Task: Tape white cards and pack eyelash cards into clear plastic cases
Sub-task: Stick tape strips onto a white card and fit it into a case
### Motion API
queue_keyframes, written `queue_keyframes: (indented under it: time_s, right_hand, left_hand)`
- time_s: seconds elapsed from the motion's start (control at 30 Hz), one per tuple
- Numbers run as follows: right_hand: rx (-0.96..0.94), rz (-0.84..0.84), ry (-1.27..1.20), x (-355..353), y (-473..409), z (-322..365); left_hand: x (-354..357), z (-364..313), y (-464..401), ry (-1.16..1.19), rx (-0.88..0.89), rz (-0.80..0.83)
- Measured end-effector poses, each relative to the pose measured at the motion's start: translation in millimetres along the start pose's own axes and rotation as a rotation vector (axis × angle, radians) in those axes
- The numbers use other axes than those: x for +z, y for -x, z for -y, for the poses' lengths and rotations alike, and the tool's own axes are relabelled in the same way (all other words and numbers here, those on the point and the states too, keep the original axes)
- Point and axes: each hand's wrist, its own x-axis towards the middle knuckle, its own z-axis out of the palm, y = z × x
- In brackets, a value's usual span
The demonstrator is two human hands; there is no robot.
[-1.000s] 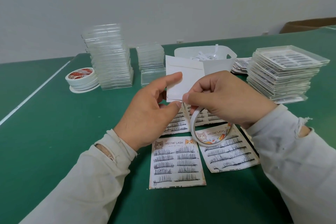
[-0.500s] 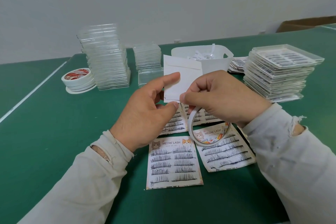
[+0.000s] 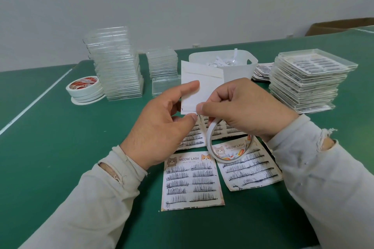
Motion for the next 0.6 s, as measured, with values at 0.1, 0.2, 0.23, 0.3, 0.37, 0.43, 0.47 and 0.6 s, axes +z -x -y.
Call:
queue_keyframes:
  time_s: [0.1,0.2,0.23,0.3,0.37,0.43,0.47,0.6]
  right_hand:
    - [-0.013,-0.008,0.014,-0.6,0.3,0.2]
    - [-0.017,-0.013,0.035,-0.1,0.2,0.2]
    - [-0.017,-0.015,0.040,0.1,0.1,0.1]
    - [-0.013,-0.020,0.047,0.5,-0.3,-0.4]
    - [-0.011,-0.022,0.051,0.4,-0.7,-1.0]
    - [-0.011,-0.024,0.054,0.1,-0.8,-1.5]
    - [-0.012,-0.026,0.054,0.1,-0.8,-1.7]
    - [-0.016,-0.028,0.065,0.5,-0.7,-2.2]
  left_hand:
    - [-0.5,0.3,-0.3,-0.008,0.004,0.002]
    - [-0.8,1.0,-0.2,-0.004,0.005,0.007]
    - [-0.5,1.0,0.0,-0.002,0.005,0.006]
    - [0.0,1.4,0.1,0.001,0.012,0.006]
    - [0.5,2.0,-0.1,0.000,0.017,0.009]
    - [-0.1,2.9,-0.6,-0.002,0.017,0.011]
    - [-0.5,3.3,-1.1,-0.003,0.021,0.009]
    - [-1.4,2.1,-0.6,0.030,0.016,-0.012]
